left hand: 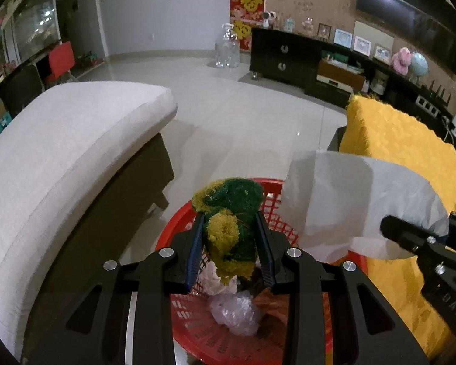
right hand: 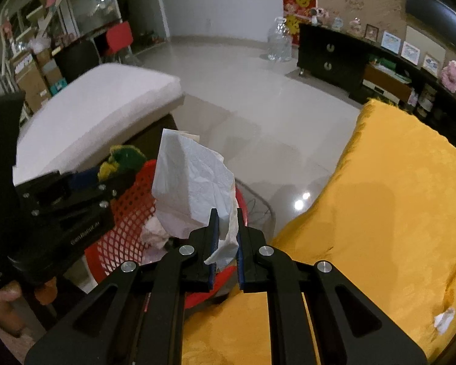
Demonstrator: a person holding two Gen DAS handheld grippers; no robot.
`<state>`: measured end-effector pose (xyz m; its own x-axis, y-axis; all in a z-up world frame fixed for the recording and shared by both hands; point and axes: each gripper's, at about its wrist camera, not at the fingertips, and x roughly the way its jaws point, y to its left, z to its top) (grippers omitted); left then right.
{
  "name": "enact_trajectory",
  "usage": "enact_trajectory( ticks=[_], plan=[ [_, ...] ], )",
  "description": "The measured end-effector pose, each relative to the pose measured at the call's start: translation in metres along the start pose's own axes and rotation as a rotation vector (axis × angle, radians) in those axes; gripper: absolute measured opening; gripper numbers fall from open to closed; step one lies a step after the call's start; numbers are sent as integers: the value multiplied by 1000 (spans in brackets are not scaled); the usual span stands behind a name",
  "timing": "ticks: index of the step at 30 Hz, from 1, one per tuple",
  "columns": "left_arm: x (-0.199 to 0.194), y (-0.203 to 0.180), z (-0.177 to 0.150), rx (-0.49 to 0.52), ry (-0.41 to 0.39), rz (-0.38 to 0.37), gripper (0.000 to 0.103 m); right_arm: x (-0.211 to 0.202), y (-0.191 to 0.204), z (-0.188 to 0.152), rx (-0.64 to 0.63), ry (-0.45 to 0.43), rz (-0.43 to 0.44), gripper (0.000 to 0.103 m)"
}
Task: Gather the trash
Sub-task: 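Open the left tool over the basket while the right tool releases the tissue, then withdraw both open tools from the basket back over the table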
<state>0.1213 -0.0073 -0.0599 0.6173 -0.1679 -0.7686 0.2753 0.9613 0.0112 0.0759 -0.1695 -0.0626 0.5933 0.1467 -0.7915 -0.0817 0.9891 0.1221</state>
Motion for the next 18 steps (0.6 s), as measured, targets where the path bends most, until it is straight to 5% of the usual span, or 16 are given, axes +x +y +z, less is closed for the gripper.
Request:
enact_trajectory(
  ticks=[8, 12, 18],
  plan=[
    [1, -2, 0, 10, 9, 9, 33, 5, 4, -1, -8, 20, 36, 14],
    [-1, 0, -1, 0, 10, 4, 35, 5, 4, -2, -2, 18, 50, 26],
    [-3, 6, 0, -15, 2, -4, 56, 0, 0, -2, 13, 2, 61, 42]
  ],
)
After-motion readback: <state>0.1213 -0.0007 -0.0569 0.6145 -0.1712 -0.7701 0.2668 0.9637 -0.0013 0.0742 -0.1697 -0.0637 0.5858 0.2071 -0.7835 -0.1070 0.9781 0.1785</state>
